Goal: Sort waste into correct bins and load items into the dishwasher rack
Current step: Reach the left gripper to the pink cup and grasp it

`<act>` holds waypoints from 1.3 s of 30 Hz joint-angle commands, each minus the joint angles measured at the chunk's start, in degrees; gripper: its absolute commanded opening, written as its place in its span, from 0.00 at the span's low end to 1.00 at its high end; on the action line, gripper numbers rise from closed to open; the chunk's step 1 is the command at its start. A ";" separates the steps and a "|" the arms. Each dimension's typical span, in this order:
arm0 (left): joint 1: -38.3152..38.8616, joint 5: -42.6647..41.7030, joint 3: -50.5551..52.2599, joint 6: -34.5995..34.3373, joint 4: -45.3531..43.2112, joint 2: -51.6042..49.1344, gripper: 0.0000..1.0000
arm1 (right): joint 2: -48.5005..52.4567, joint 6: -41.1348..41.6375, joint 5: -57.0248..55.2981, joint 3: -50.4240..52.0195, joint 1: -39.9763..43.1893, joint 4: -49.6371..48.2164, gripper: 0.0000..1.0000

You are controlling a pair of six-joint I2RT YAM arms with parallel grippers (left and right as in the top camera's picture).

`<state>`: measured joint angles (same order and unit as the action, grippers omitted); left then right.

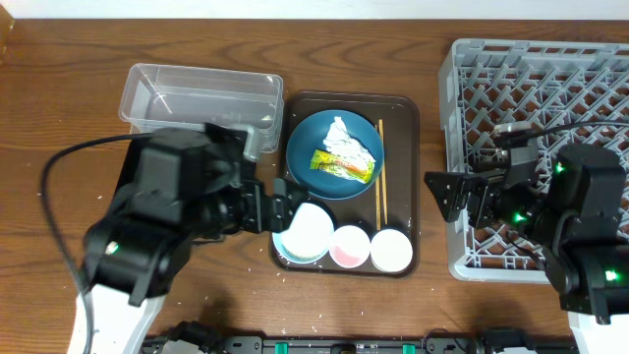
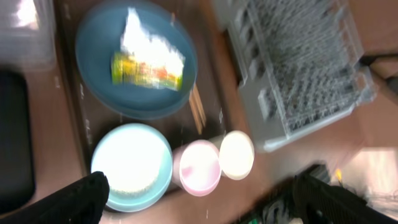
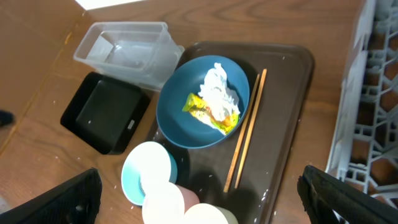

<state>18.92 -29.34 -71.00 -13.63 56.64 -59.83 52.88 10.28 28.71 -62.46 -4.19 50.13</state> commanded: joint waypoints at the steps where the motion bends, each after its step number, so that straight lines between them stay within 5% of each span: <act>1: 5.18 6.23 -0.37 -2.49 4.22 -3.67 0.95 | 0.33 0.76 0.96 -1.07 1.22 0.74 0.99; 6: 16.48 20.59 4.22 -10.91 5.86 -9.64 0.92 | 0.37 10.75 -7.41 -1.07 1.22 3.69 1.00; 17: 33.48 27.61 12.66 -15.04 -9.20 -21.29 0.77 | 0.37 12.00 -7.48 -1.07 1.22 6.34 0.99; 21: 33.88 30.21 12.66 -15.85 -11.45 -26.80 0.68 | 0.37 12.00 -7.48 -1.07 1.22 6.47 0.99; 29: 33.24 29.68 11.87 -18.23 -12.87 -28.33 0.12 | 0.37 12.00 -7.41 -1.07 1.22 7.13 0.99; 39: 26.43 27.47 6.10 -18.10 -3.32 -12.81 0.10 | 0.37 11.91 -7.41 -1.07 1.22 7.56 0.99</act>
<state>47.86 -1.34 -62.11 -31.38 52.34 -77.82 53.41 21.74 21.37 -62.52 -4.19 57.63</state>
